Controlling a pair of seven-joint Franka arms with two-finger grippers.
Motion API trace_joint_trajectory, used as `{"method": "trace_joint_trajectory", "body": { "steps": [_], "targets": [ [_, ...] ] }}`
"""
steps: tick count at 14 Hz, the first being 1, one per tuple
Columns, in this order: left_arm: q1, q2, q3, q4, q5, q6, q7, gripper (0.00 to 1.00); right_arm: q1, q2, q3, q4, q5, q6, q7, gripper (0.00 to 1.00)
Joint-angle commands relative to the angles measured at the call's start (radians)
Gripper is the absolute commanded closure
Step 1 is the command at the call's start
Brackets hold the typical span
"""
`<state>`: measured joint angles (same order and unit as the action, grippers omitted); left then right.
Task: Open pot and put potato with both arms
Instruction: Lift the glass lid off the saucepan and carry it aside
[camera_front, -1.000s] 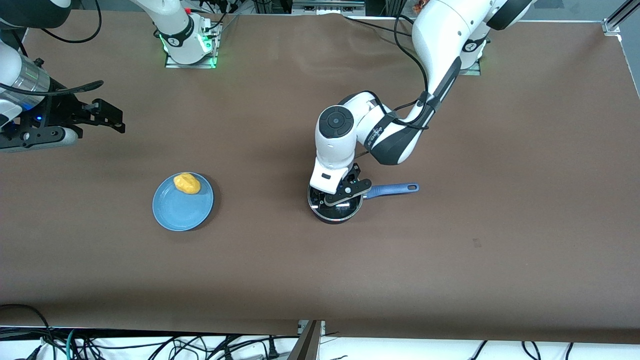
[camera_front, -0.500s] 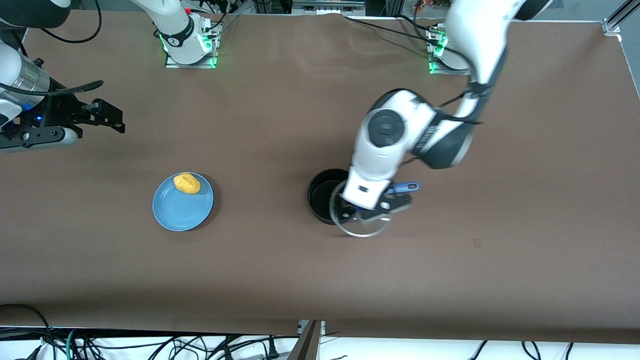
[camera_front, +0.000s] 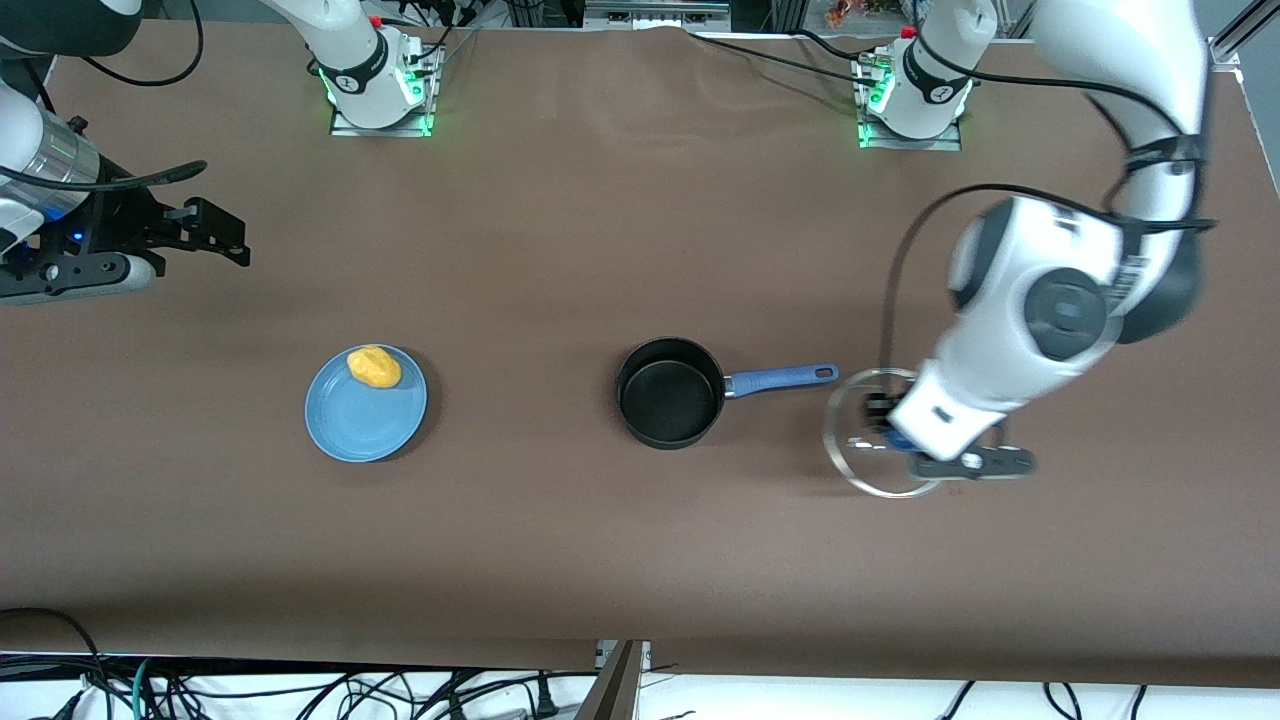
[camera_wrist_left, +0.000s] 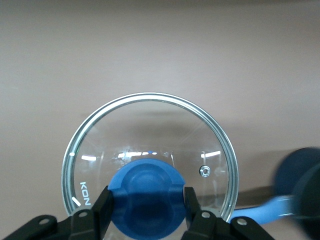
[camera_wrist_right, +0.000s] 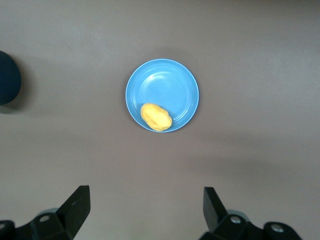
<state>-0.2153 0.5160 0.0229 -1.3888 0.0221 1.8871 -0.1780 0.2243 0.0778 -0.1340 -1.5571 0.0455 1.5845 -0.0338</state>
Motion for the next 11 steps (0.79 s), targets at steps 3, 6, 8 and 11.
{"method": "trace_joint_trajectory", "body": {
  "steps": [3,6,8,11],
  "targets": [
    [0.042,-0.045,0.170,-0.260,-0.171,0.252,0.424,0.59,-0.011,0.008,0.005,0.020,0.011,-0.006,0.014,0.00],
    [0.071,0.005,0.181,-0.314,-0.217,0.368,0.479,0.59,-0.013,0.008,0.002,0.020,0.011,-0.006,0.014,0.00],
    [0.071,0.036,0.181,-0.322,-0.238,0.409,0.482,0.59,-0.013,0.008,0.002,0.020,0.011,-0.006,0.014,0.00],
    [0.070,0.093,0.181,-0.322,-0.240,0.487,0.482,0.58,-0.013,0.008,0.002,0.020,0.011,-0.006,0.014,0.00]
  ]
}}
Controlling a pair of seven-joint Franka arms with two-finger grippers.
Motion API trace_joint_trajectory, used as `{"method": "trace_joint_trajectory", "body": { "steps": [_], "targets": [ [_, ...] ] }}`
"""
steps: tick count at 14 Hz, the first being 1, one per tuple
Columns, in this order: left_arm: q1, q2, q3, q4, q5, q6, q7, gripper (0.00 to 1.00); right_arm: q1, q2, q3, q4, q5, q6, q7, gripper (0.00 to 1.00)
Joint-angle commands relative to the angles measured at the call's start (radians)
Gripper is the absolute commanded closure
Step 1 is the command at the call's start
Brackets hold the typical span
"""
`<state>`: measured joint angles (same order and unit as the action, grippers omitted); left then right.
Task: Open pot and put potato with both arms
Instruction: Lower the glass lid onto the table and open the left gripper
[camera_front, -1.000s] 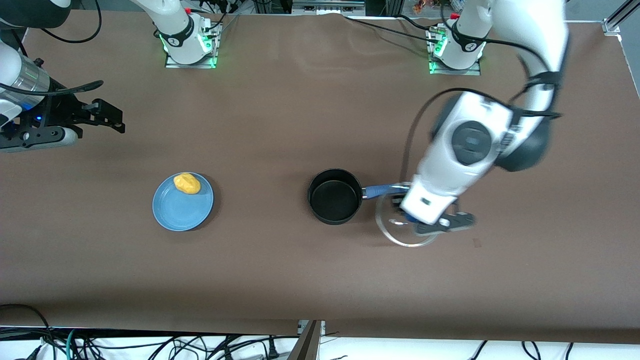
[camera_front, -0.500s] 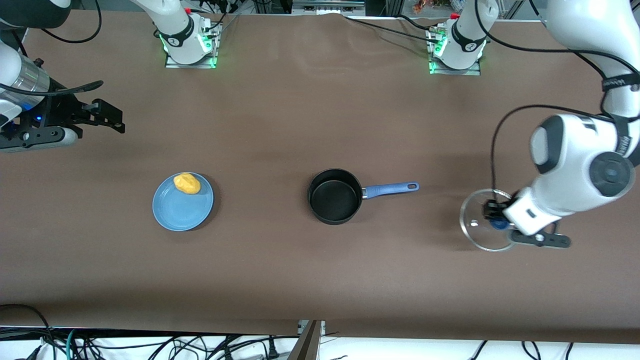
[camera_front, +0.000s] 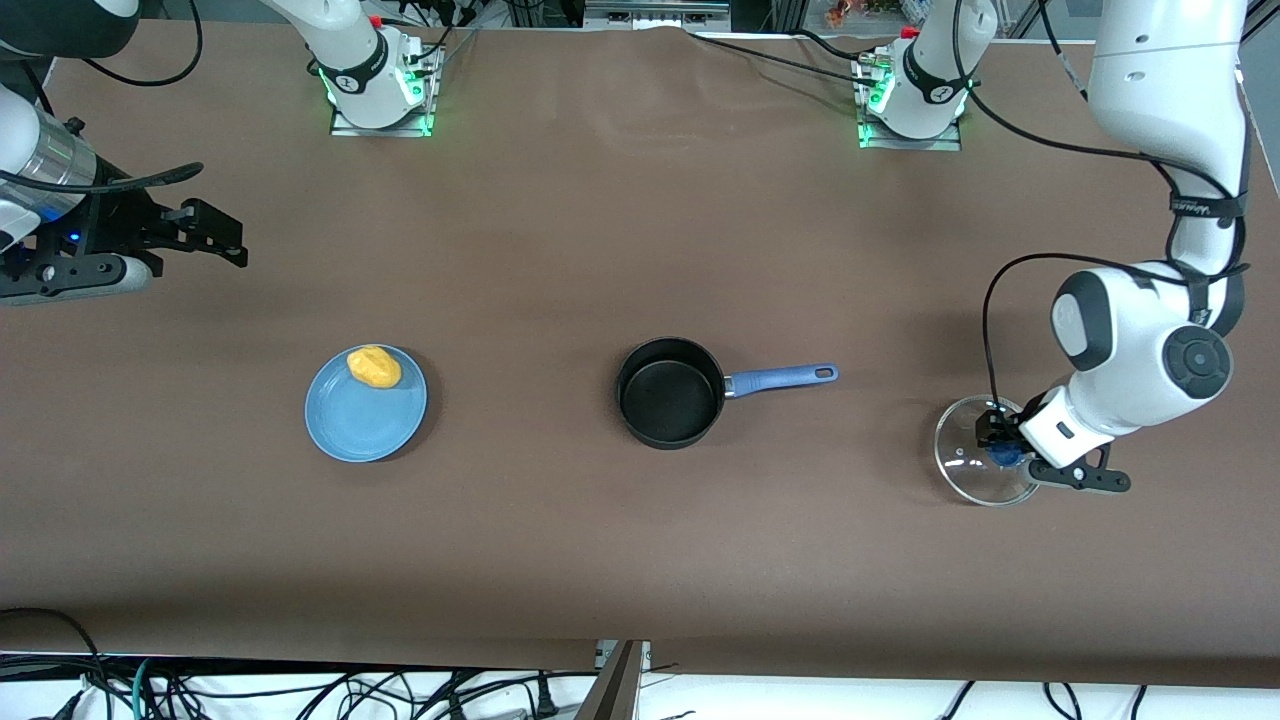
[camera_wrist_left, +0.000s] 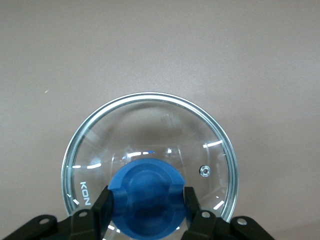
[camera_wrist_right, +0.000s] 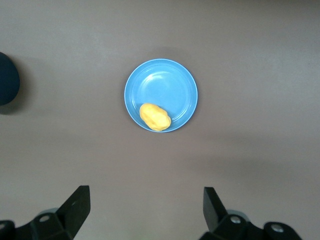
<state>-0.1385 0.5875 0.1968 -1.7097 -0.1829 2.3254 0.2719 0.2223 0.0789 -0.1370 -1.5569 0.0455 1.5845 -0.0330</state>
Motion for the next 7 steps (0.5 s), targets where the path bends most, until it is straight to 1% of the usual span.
{"method": "trace_joint_trajectory", "body": {
  "steps": [1,4,5,6,7],
  "targets": [
    [-0.007,0.035,0.007,-0.001,-0.035,0.061,0.032,0.57,-0.011,0.007,0.005,0.020,0.011,-0.006,0.012,0.00],
    [-0.006,0.067,0.007,0.002,-0.035,0.080,0.032,0.54,-0.011,0.007,0.005,0.020,0.011,-0.006,0.013,0.00],
    [-0.006,0.071,0.007,0.007,-0.035,0.080,0.030,0.48,-0.011,0.007,0.005,0.020,0.011,-0.006,0.013,0.00],
    [-0.007,0.066,0.007,0.013,-0.035,0.074,0.026,0.34,-0.011,0.007,0.005,0.020,0.011,-0.006,0.012,0.00],
    [-0.007,0.054,0.007,0.022,-0.033,0.054,0.021,0.12,-0.011,0.007,0.005,0.020,0.011,-0.006,0.013,0.00]
  ]
}}
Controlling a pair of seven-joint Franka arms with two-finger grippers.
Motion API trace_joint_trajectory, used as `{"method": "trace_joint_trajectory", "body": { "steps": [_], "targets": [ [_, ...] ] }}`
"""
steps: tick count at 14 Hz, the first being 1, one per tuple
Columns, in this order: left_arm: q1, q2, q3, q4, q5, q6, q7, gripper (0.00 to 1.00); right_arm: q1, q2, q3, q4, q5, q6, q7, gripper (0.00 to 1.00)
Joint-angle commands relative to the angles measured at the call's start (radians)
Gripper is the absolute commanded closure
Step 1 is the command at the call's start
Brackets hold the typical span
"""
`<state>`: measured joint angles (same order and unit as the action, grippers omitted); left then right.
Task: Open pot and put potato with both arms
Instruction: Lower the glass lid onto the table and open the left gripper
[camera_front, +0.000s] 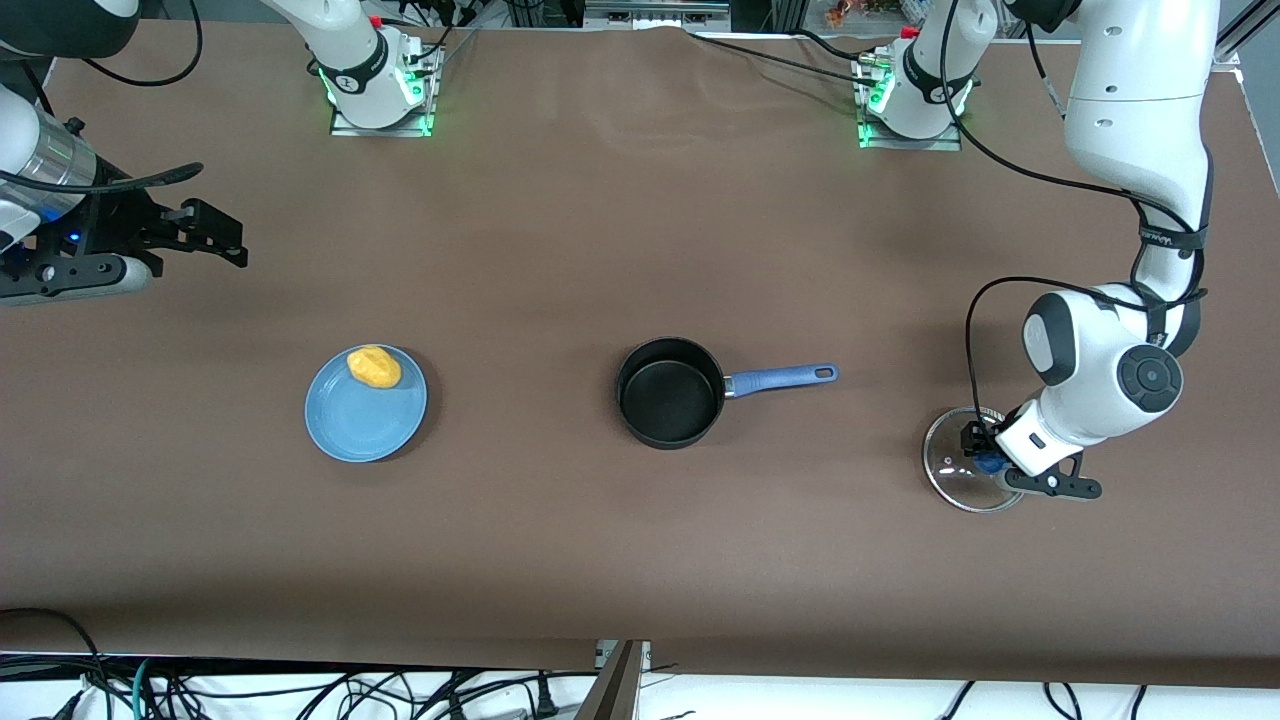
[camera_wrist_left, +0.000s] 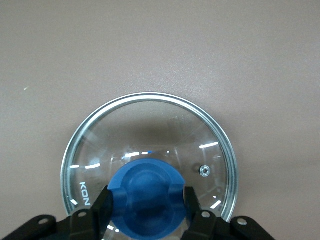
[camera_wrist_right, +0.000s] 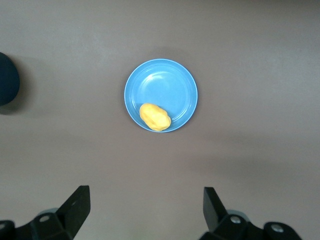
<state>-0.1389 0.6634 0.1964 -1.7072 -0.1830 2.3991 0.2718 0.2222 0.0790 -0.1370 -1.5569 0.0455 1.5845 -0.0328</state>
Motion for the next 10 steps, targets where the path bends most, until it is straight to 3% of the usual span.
{"method": "trace_joint_trajectory", "body": {
  "steps": [1,10],
  "targets": [
    [-0.007,-0.045,0.008,0.032,-0.032,-0.067,0.020,0.00,-0.011,0.007,0.005,0.020,0.011,-0.006,0.013,0.00],
    [0.010,-0.324,-0.002,0.245,0.016,-0.704,-0.155,0.00,-0.011,0.007,0.005,0.020,0.011,-0.006,0.013,0.00]
  ]
}}
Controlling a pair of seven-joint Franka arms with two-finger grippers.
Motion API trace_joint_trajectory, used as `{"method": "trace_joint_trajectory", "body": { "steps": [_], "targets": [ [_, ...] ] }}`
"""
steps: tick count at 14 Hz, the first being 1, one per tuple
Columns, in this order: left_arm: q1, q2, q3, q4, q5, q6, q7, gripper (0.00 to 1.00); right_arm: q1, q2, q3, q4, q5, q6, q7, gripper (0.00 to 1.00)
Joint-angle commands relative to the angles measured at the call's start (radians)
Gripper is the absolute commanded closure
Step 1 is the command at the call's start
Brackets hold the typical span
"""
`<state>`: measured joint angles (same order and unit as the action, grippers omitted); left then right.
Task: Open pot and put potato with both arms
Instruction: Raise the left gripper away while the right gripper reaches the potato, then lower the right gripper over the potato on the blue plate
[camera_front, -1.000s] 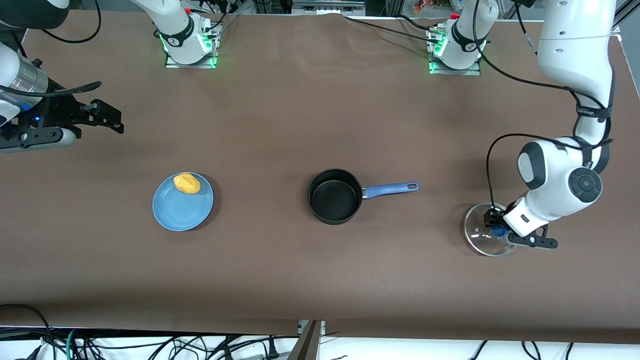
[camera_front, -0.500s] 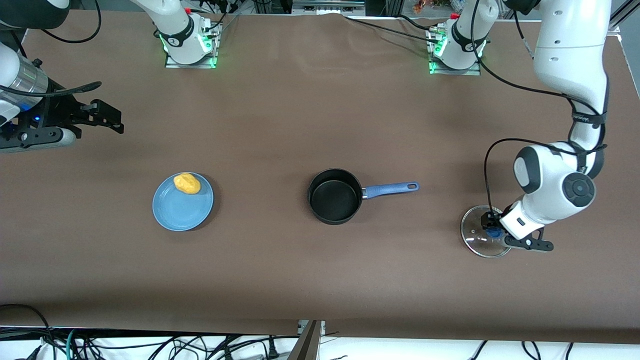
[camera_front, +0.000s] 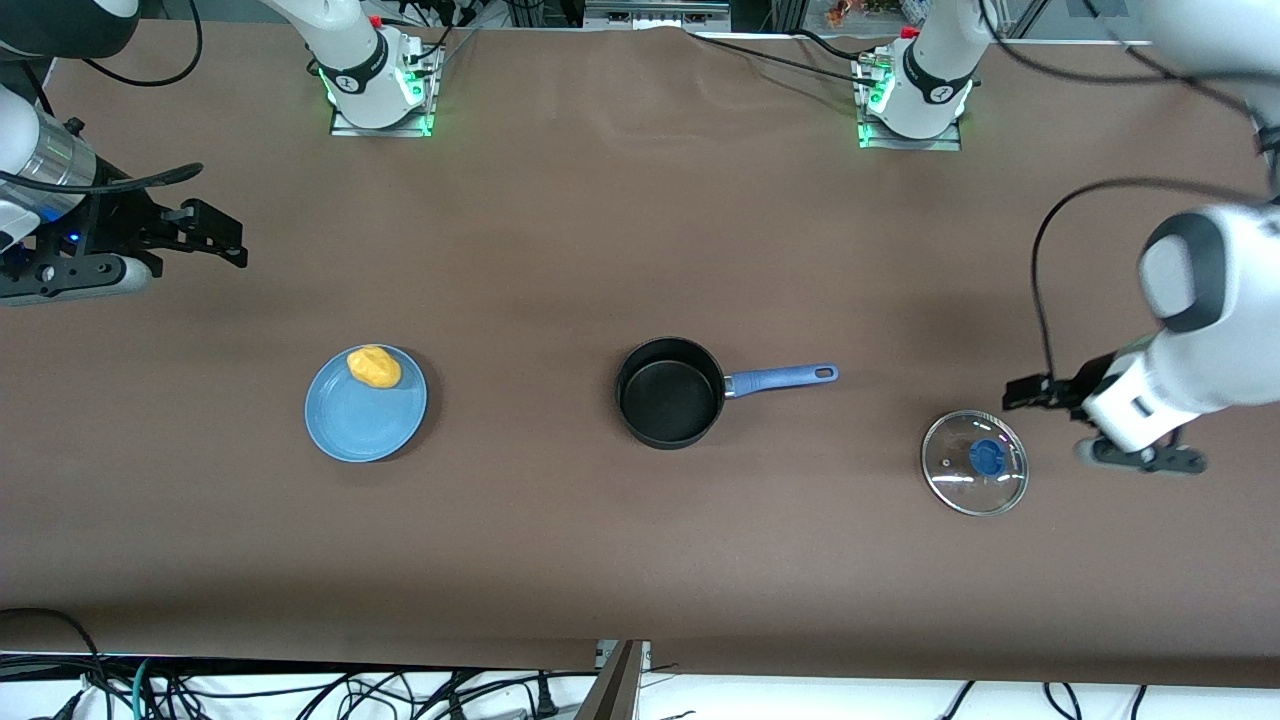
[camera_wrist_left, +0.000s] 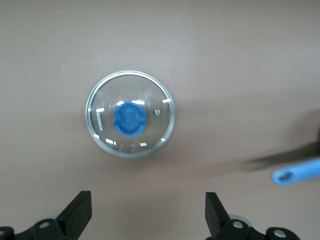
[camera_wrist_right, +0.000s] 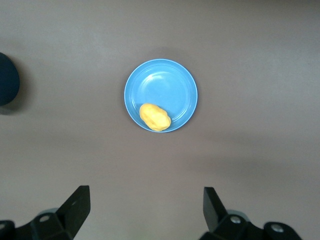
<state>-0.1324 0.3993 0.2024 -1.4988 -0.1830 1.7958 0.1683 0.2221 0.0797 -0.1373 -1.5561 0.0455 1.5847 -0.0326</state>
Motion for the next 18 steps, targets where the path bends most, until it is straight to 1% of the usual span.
{"method": "trace_joint_trajectory", "body": {
  "steps": [1,2,4,5,7,8,9,10,11,14,15,18],
  "targets": [
    [0.004,-0.101,-0.020,0.046,0.070,-0.152,-0.094,0.00,-0.010,0.006,0.005,0.019,0.011,-0.008,0.013,0.00],
    [0.005,-0.137,-0.035,0.061,0.112,-0.209,-0.105,0.00,-0.009,0.006,0.005,0.016,0.011,-0.006,0.011,0.00],
    [0.034,-0.186,-0.035,0.077,0.122,-0.277,-0.107,0.00,-0.004,0.009,0.008,0.016,0.011,0.006,0.010,0.00],
    [0.043,-0.206,-0.035,0.077,0.122,-0.285,-0.107,0.00,-0.003,0.050,0.010,0.011,0.013,0.024,0.002,0.00],
    [0.060,-0.247,-0.043,0.072,0.122,-0.289,-0.110,0.00,0.008,0.249,0.018,0.024,0.011,0.012,0.006,0.00],
    [0.077,-0.267,-0.076,0.060,0.123,-0.300,-0.115,0.00,0.000,0.271,0.013,0.027,0.023,0.036,-0.013,0.00],
    [0.111,-0.267,-0.105,0.058,0.123,-0.314,-0.137,0.00,-0.012,0.284,0.013,0.024,0.039,0.055,-0.050,0.00],
    [0.125,-0.272,-0.133,0.052,0.123,-0.317,-0.173,0.00,-0.009,0.322,0.013,0.024,0.048,0.090,-0.094,0.00],
    [0.126,-0.275,-0.142,0.051,0.123,-0.317,-0.197,0.00,-0.006,0.363,0.015,0.019,0.050,0.141,-0.122,0.00],
    [0.129,-0.275,-0.144,0.052,0.145,-0.319,-0.191,0.00,0.022,0.466,0.019,-0.002,0.050,0.282,-0.165,0.00],
    [0.128,-0.266,-0.144,0.054,0.145,-0.319,-0.190,0.00,0.035,0.482,0.019,-0.022,0.050,0.317,-0.165,0.00],
    [0.125,-0.237,-0.143,0.066,0.142,-0.323,-0.191,0.00,0.059,0.488,0.018,-0.094,0.036,0.380,-0.197,0.00]
  ]
}}
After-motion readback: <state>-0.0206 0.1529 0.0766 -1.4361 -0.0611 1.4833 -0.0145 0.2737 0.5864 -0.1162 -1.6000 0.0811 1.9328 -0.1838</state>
